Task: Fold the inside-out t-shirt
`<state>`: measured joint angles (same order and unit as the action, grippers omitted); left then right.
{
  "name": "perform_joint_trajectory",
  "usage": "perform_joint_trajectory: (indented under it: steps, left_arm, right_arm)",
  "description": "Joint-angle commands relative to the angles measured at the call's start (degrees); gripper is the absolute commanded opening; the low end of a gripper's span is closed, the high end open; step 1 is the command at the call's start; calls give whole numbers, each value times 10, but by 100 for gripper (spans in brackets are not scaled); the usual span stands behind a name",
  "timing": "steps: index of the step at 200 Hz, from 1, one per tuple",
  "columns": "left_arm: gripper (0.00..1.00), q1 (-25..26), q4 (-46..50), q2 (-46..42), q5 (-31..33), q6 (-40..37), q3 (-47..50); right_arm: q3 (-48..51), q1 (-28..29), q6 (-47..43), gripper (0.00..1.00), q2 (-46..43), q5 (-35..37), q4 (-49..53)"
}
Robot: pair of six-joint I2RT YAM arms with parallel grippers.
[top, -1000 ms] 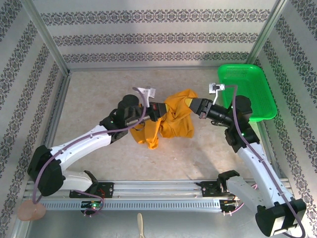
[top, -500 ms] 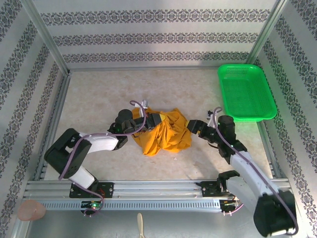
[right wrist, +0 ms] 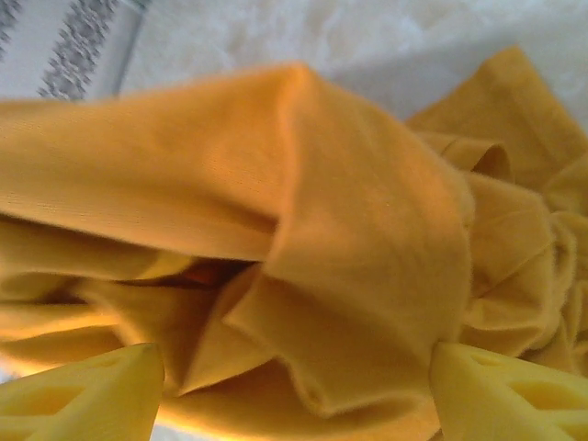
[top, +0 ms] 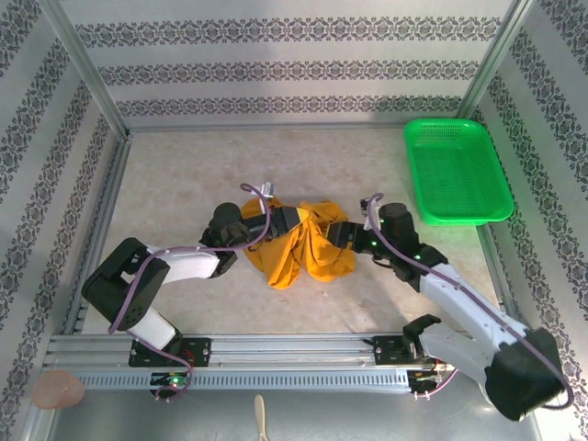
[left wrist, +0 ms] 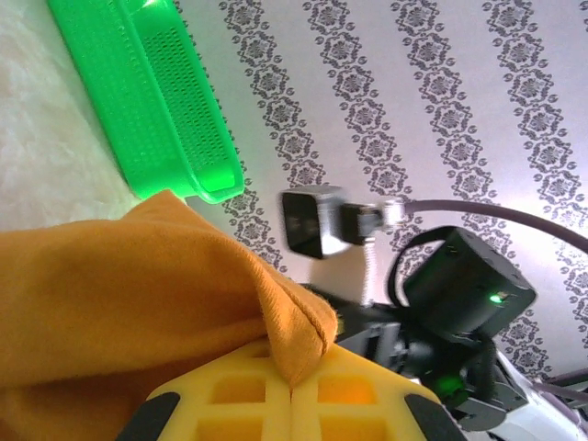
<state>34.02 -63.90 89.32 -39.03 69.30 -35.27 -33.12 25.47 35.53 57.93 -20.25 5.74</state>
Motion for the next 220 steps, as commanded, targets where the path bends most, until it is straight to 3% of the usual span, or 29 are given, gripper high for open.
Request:
perform_joint_trajectory:
  steps: [1,14,26,33,44,57,111,146,158,186,220]
  left_arm:
    - [0,1,2,-26,-9,-12,-13]
    - [0,2,12,-31,-9,-15,-15]
    - [0,3,15,-32,-8,-17,-13]
    - [0,3,14,-32,-5,-15,-10]
    - [0,2,14,-31,6,-16,-2]
    - [0,0,17,-31,21,-20,9]
    - [0,-31,41,-46,103,-33,74]
    - [0,-37,149,-51,122,-85,64]
    - [18,-37,198,-56,112,-115,48]
    - [51,-34,356,-133,126,-208,12]
    - [66,-3,592,-229,193,-369,-78]
  right_arm:
    - [-34,26,-13,77,52,57,-46]
    - [-41,30,-7,76,89,60,-76]
    - [-49,29,-5,66,114,56,-93]
    - [-56,25,-6,54,123,48,-95]
    - [-62,16,-11,26,120,24,-92]
    - [-60,-1,-15,0,92,2,-82]
    - [-37,-99,-16,0,-69,-185,-48]
    - [4,-100,48,0,-106,-303,-230]
    - [1,-96,47,0,-88,-324,-247]
    - [4,-103,24,0,-65,-342,-220]
    - [15,-111,4,0,-61,-342,-191]
